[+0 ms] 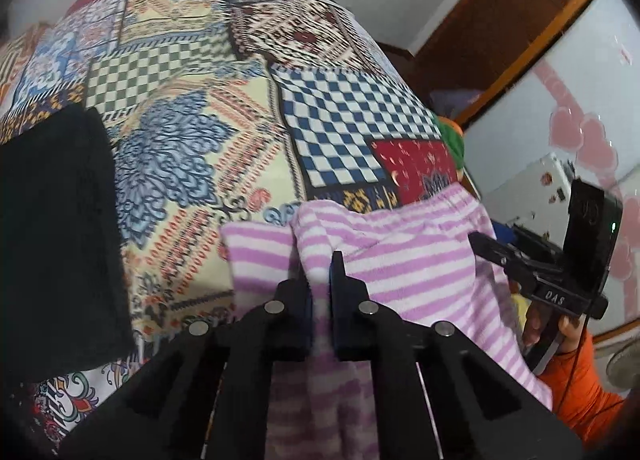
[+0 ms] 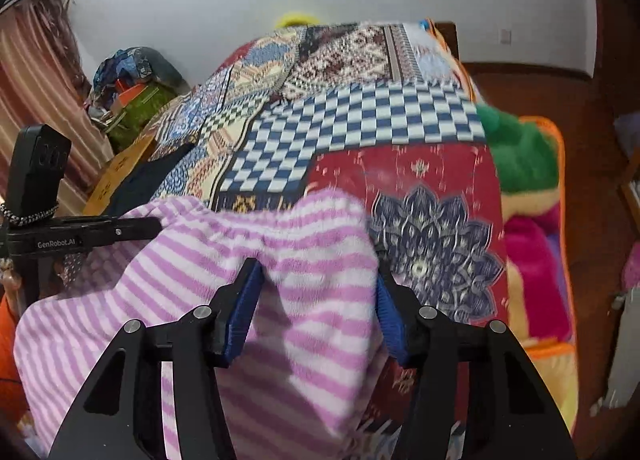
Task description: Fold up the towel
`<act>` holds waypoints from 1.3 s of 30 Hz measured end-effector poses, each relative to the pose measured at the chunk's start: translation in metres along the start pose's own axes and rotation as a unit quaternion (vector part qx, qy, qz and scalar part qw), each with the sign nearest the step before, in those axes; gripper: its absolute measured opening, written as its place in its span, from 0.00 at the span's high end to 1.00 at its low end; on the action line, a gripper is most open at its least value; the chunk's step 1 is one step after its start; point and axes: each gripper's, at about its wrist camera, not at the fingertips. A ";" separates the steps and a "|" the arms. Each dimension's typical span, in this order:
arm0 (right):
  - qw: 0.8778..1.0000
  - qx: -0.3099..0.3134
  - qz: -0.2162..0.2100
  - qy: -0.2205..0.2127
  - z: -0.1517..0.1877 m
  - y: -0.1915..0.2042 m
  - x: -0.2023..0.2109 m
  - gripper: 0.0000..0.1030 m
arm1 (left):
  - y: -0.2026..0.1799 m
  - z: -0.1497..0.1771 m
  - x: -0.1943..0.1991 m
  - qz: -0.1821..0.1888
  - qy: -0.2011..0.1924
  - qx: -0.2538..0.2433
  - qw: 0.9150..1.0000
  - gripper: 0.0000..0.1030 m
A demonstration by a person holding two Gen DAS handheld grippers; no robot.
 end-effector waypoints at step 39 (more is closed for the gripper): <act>0.988 -0.076 -0.067 0.120 0.081 -0.001 0.024 0.31 | -0.030 0.088 0.013 0.042 0.113 0.023 0.992 0.06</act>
Point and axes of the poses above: each gripper's, at about its wrist camera, not at the fingertips, and x roughly against the way its jaws point, y to its left, z to its underside, and after that the axes turned 5 degrees about z, right-handed
